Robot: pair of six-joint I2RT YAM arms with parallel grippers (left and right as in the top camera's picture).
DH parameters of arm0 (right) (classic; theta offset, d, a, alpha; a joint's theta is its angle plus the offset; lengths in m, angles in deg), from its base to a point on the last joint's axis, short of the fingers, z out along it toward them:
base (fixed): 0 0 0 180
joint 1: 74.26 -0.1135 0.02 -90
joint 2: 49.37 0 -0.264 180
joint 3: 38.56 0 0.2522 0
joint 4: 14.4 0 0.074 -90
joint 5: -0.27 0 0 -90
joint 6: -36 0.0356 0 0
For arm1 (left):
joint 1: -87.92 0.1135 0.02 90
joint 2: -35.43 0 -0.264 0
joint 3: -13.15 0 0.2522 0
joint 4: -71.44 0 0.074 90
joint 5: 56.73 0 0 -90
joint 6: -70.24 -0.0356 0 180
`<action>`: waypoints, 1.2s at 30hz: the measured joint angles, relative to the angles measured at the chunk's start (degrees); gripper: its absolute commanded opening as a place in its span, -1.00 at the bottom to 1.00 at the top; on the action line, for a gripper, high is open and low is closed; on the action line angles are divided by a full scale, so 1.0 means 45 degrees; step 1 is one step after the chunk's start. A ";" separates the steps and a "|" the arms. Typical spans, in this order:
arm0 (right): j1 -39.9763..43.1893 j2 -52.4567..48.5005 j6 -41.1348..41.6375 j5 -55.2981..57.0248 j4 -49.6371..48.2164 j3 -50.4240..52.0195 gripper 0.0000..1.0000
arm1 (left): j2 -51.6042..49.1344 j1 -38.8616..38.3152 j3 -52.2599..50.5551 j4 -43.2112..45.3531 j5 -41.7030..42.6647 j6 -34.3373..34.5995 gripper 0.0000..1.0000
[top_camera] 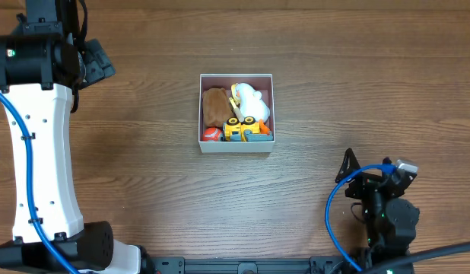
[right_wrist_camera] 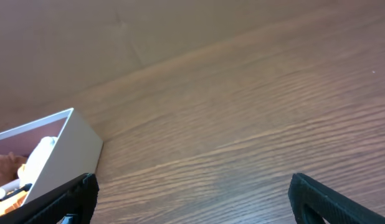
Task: Pack container
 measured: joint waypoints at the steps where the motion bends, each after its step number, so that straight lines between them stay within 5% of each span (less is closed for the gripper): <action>1: 0.0000 0.0340 0.0005 -0.0053 0.0010 0.0131 1.00 | 0.0000 0.0000 0.0000 0.0000 0.0000 0.0000 1.00; 36: 0.0000 0.1350 0.0005 -0.0141 -0.0233 0.0369 1.00 | 0.1025 0.0000 -0.0180 0.0738 0.0034 -0.0340 1.00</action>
